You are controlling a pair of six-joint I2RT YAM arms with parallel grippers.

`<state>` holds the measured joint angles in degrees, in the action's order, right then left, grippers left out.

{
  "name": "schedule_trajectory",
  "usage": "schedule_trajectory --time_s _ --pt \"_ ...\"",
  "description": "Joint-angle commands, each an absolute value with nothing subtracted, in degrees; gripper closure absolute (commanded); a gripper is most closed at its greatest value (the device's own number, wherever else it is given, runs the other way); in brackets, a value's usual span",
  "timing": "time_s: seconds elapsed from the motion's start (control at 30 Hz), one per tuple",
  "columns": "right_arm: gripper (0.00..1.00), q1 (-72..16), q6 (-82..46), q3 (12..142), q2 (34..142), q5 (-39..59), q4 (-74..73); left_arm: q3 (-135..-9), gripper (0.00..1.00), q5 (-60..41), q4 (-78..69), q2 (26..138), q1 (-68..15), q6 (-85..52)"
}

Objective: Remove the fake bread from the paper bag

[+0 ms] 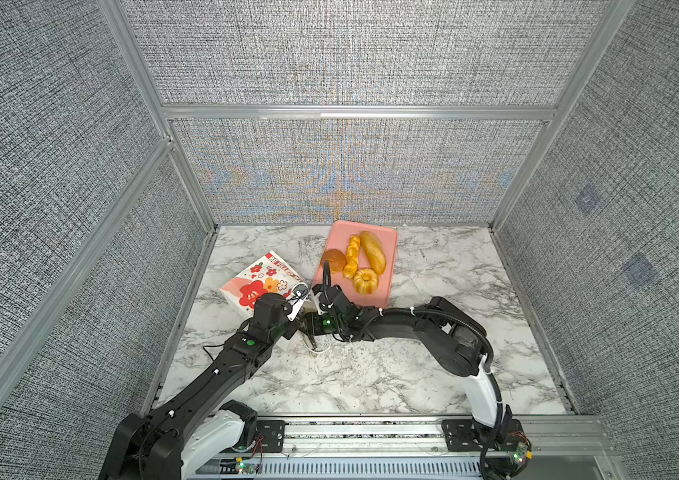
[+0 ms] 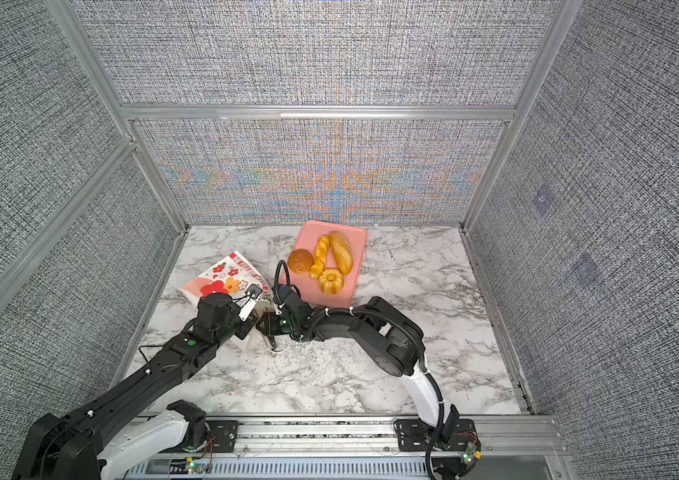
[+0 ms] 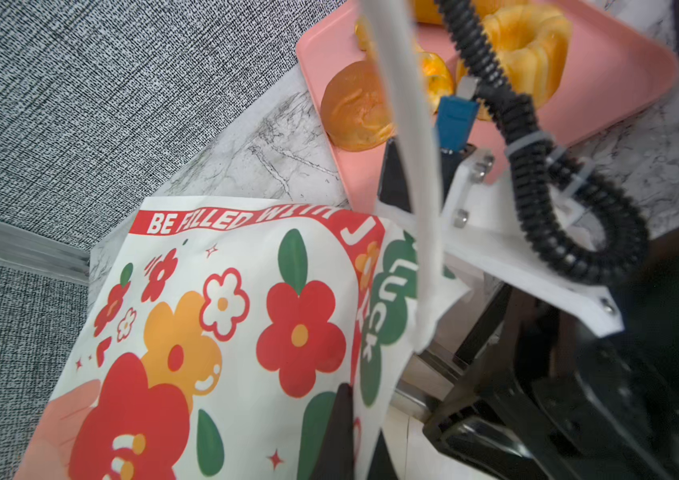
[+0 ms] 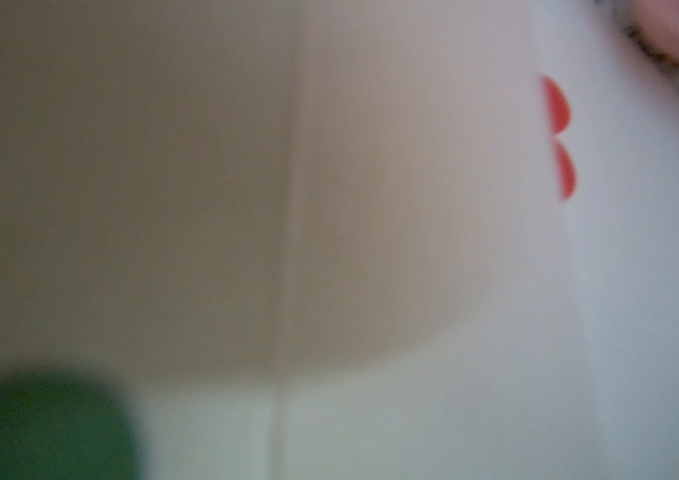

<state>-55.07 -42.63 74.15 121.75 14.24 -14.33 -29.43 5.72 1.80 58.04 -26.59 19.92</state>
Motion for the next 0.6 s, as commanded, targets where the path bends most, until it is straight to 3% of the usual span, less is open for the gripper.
schedule_trajectory --time_s 0.0,0.27,0.57 --pt "0.45 -56.1 -38.9 72.0 120.2 13.8 -12.8 -29.6 1.0 3.2 -0.7 57.5 -26.7 19.7" --pt "0.38 -58.3 -36.0 66.8 116.6 10.3 -13.2 -29.0 1.0 3.2 -0.4 56.3 -26.7 19.5" --pt "0.49 -58.9 -33.8 70.1 118.1 8.4 -12.0 -28.9 1.0 2.4 -0.2 56.2 -26.7 19.2"
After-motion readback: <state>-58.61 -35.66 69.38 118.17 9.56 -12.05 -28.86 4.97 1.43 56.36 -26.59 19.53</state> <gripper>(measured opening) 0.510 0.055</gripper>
